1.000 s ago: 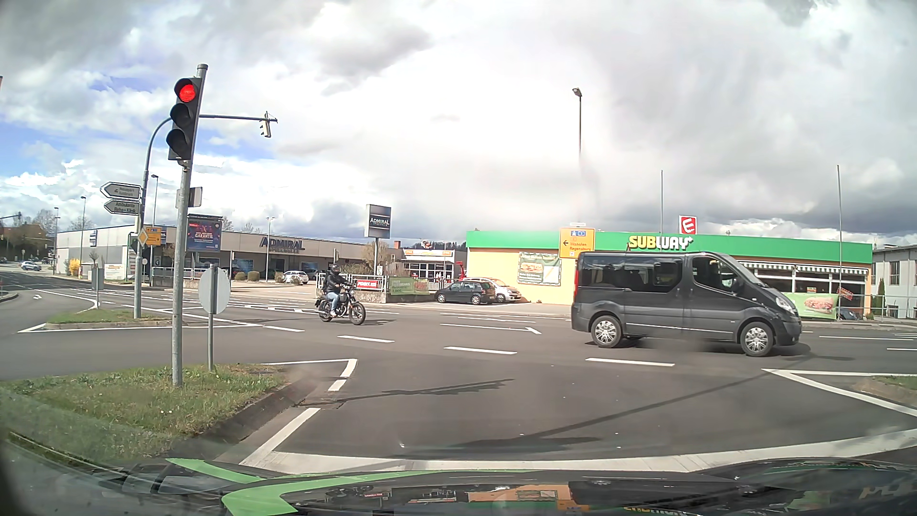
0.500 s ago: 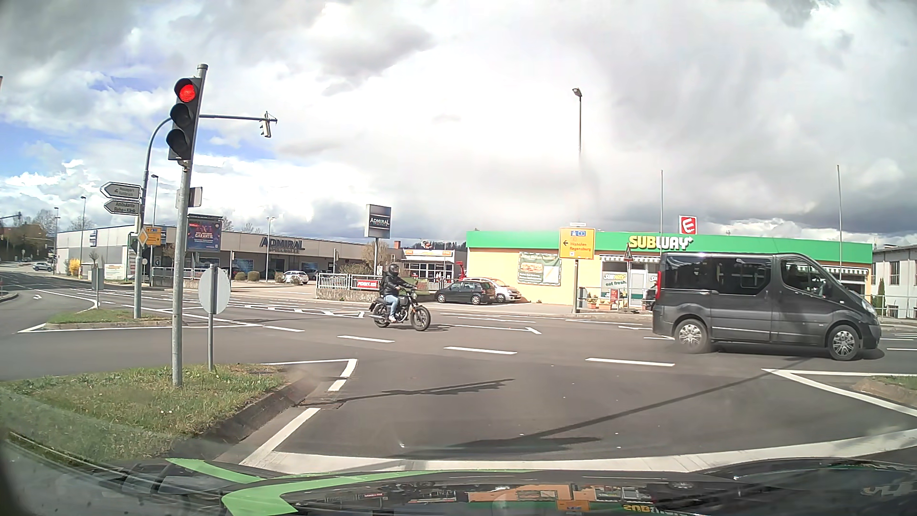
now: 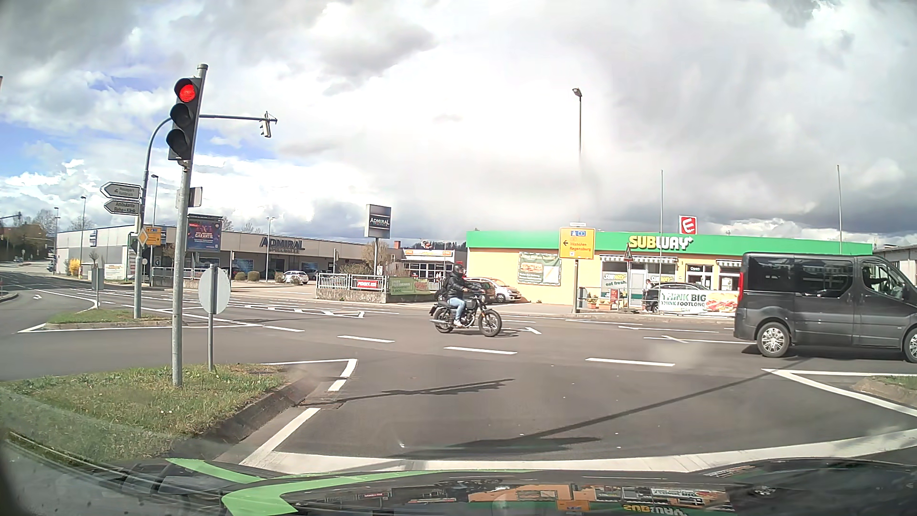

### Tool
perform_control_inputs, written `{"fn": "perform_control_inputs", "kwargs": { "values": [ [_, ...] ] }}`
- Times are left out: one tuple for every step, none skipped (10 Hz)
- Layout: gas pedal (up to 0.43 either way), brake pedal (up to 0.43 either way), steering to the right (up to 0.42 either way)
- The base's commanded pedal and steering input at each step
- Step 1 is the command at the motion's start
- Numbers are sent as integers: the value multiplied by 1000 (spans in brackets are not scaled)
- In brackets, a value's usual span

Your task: Follow the waypoints while adhering to traffic rules and regulations

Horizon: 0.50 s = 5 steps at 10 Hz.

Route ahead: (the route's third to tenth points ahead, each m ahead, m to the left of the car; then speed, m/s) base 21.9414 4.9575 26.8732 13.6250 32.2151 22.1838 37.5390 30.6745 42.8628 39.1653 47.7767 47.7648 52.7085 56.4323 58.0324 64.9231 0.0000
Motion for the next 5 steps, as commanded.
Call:
{"fn": "perform_control_inputs", "kwargs": {
  "values": [
    [0, 311, 12],
    [0, 311, 12],
    [0, 311, 12],
    [0, 311, 12],
    [0, 311, 12]
  ]
}}
